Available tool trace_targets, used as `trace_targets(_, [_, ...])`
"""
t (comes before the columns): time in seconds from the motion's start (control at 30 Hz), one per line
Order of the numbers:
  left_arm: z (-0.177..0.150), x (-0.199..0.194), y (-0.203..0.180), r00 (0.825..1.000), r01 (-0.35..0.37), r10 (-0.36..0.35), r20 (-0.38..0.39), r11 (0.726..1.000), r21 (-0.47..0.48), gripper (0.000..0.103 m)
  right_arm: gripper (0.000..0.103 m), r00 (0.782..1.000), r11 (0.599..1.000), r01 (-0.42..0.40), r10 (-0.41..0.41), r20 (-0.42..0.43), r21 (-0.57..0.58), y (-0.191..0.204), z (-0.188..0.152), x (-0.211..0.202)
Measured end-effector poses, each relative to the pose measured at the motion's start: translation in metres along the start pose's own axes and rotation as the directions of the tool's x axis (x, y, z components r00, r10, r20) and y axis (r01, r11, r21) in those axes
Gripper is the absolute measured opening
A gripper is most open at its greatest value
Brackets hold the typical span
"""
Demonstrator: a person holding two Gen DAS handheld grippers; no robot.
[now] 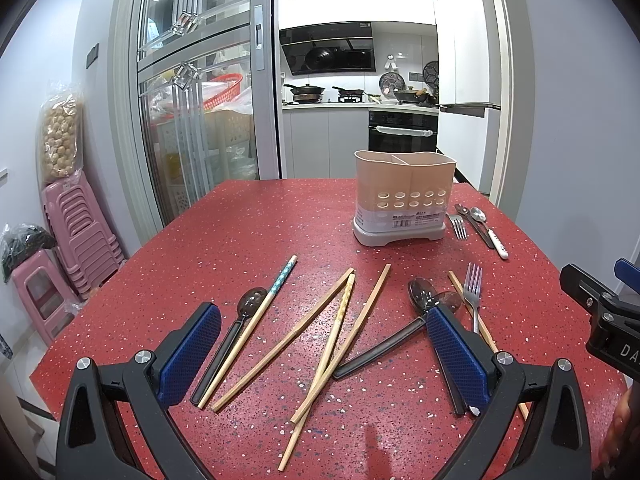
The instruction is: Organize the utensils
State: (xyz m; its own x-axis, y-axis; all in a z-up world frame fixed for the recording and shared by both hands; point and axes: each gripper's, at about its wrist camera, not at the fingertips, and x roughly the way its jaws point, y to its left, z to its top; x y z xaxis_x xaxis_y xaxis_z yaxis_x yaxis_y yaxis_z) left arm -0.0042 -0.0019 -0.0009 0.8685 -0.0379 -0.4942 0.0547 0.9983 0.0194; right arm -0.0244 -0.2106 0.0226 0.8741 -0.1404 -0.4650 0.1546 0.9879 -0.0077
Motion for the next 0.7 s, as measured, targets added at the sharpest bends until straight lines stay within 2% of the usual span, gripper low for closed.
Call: trace_targets(0.7, [-0.0003, 0.0005, -0.0008, 1.000, 0.000, 0.000, -0.002, 1.000, 0.001, 0.103, 0.103, 1.000, 1.000, -0.011, 0.011, -0.006, -0.003, 0.0041, -0.0025, -0.0011])
